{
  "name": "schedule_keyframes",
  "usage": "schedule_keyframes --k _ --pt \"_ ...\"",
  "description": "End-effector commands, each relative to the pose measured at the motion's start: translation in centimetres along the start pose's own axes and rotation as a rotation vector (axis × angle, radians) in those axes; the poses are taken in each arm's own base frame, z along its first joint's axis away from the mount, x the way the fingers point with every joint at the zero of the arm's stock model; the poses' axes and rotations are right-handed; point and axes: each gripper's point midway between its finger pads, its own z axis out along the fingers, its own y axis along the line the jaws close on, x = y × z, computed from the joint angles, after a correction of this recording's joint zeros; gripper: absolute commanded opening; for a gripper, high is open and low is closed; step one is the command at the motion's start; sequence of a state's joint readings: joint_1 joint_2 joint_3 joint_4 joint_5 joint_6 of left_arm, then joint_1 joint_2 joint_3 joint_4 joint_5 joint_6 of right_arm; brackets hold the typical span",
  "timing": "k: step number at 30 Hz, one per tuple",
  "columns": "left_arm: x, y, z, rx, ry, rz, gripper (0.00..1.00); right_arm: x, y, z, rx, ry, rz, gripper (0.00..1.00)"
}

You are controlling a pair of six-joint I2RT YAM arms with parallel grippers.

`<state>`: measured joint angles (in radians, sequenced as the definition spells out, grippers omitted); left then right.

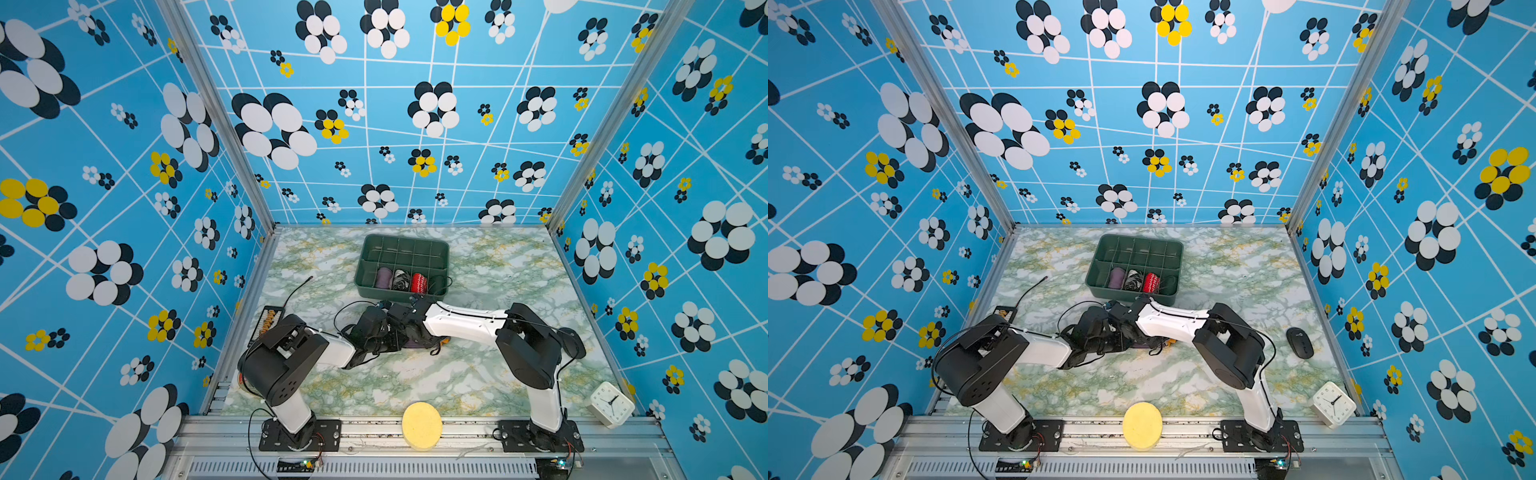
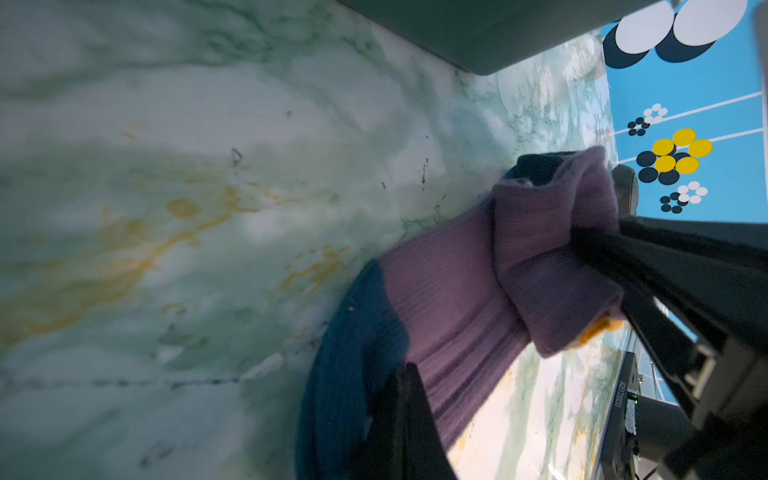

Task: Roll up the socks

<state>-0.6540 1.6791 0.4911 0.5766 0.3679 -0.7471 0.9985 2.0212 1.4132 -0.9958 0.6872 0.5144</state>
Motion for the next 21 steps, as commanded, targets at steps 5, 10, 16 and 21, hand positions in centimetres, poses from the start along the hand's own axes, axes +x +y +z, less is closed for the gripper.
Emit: schedule_keyframes --k 5,10,16,21 --pt "3.3 4.0 -0.1 -0.148 0.103 -0.048 0.02 -0.2 2.2 -0.4 -0.045 0.001 -0.061 0.11" --pt "3.1 3.8 0.0 -0.144 0.104 -0.047 0.02 -0.4 2.7 -0.9 -0.097 -0.017 -0.042 0.2" --pt "2.9 3.6 0.1 -0.139 0.105 -0.045 0.02 -0.5 3.2 -1.4 -0.134 -0.034 -0.036 0.3" --pt "2.7 3.4 0.2 -0.136 0.106 -0.04 0.03 -0.5 4.1 -2.0 -0.203 -0.045 -0.018 0.32"
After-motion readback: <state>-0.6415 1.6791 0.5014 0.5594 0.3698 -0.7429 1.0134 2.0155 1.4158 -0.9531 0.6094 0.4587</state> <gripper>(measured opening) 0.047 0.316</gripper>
